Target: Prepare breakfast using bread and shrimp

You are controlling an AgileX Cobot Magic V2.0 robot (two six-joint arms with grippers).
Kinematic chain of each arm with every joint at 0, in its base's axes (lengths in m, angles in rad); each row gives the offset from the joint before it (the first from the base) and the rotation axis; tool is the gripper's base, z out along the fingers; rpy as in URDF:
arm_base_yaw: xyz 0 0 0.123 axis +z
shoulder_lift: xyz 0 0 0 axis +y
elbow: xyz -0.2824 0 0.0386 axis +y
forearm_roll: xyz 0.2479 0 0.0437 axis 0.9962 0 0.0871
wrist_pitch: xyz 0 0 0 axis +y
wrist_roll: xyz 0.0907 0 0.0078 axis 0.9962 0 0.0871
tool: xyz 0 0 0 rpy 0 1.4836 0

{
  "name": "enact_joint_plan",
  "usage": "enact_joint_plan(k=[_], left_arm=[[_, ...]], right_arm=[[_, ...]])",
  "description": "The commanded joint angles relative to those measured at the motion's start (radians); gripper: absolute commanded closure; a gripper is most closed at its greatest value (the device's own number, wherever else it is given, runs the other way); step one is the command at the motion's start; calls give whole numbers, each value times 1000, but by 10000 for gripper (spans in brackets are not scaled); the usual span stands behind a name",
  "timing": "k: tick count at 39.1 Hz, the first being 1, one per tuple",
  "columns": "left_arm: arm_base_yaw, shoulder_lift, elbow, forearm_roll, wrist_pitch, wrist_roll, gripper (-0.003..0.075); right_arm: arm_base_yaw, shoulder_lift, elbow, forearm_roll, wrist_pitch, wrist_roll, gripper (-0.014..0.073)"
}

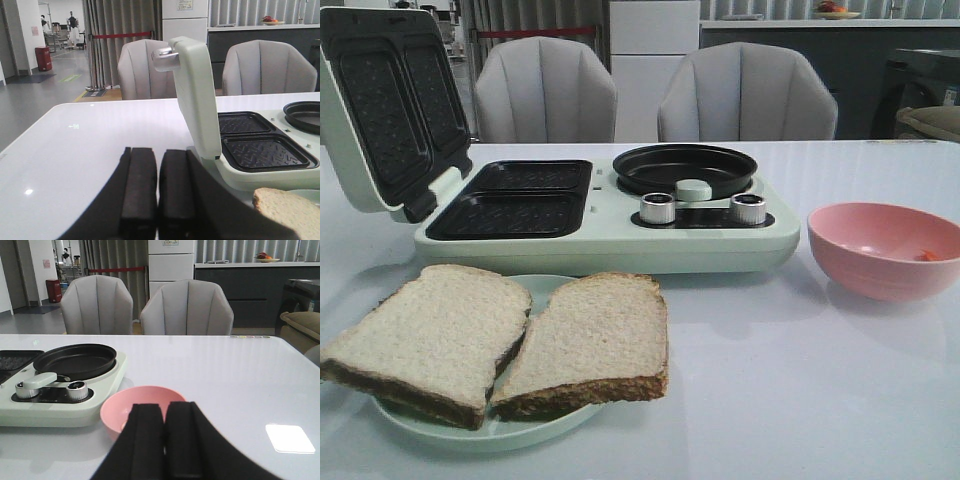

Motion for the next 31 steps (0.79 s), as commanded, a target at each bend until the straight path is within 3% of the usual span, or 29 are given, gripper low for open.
enact_joint_plan(k=[1, 14, 21, 24, 27, 31], left_arm=[[2, -18, 7, 69, -89, -9, 607], [2, -18, 5, 75, -101, -9, 607], [2, -18, 3, -1, -367, -9, 607], [2, -18, -22, -41, -412, -9, 607], [2, -15, -76, -41, -370, -9, 607], [2, -1, -190, -41, -195, -9, 607]], right_arm=[[-5, -20, -4, -9, -85, -6, 451], [-5, -20, -4, -9, -85, -6, 451], [-5, -20, -4, -9, -85, -6, 451], [-5, -20, -4, -9, -85, -6, 451], [-5, -20, -4, -9, -85, -6, 451], [-5, -20, -4, -9, -85, -6, 451]])
